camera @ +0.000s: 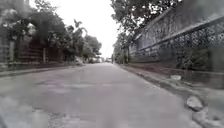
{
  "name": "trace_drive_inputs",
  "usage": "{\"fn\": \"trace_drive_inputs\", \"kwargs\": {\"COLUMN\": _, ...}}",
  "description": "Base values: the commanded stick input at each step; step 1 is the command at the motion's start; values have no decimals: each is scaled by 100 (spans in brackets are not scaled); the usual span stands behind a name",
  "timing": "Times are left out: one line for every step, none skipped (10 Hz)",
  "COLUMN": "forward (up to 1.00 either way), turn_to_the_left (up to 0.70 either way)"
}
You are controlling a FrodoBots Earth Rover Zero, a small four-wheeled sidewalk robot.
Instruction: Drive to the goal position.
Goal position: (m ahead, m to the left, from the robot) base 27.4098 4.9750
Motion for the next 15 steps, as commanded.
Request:
{"fn": "trace_drive_inputs", "kwargs": {"forward": 100, "turn_to_the_left": 14}}
{"fn": "trace_drive_inputs", "kwargs": {"forward": 100, "turn_to_the_left": 11}}
{"fn": "trace_drive_inputs", "kwargs": {"forward": 100, "turn_to_the_left": -10}}
{"fn": "trace_drive_inputs", "kwargs": {"forward": 100, "turn_to_the_left": -35}}
{"fn": "trace_drive_inputs", "kwargs": {"forward": 100, "turn_to_the_left": -39}}
{"fn": "trace_drive_inputs", "kwargs": {"forward": 100, "turn_to_the_left": -34}}
{"fn": "trace_drive_inputs", "kwargs": {"forward": 100, "turn_to_the_left": -8}}
{"fn": "trace_drive_inputs", "kwargs": {"forward": 100, "turn_to_the_left": 13}}
{"fn": "trace_drive_inputs", "kwargs": {"forward": 100, "turn_to_the_left": 0}}
{"fn": "trace_drive_inputs", "kwargs": {"forward": 100, "turn_to_the_left": 0}}
{"fn": "trace_drive_inputs", "kwargs": {"forward": 100, "turn_to_the_left": 0}}
{"fn": "trace_drive_inputs", "kwargs": {"forward": 100, "turn_to_the_left": 1}}
{"fn": "trace_drive_inputs", "kwargs": {"forward": 100, "turn_to_the_left": 6}}
{"fn": "trace_drive_inputs", "kwargs": {"forward": 100, "turn_to_the_left": 9}}
{"fn": "trace_drive_inputs", "kwargs": {"forward": 100, "turn_to_the_left": 10}}
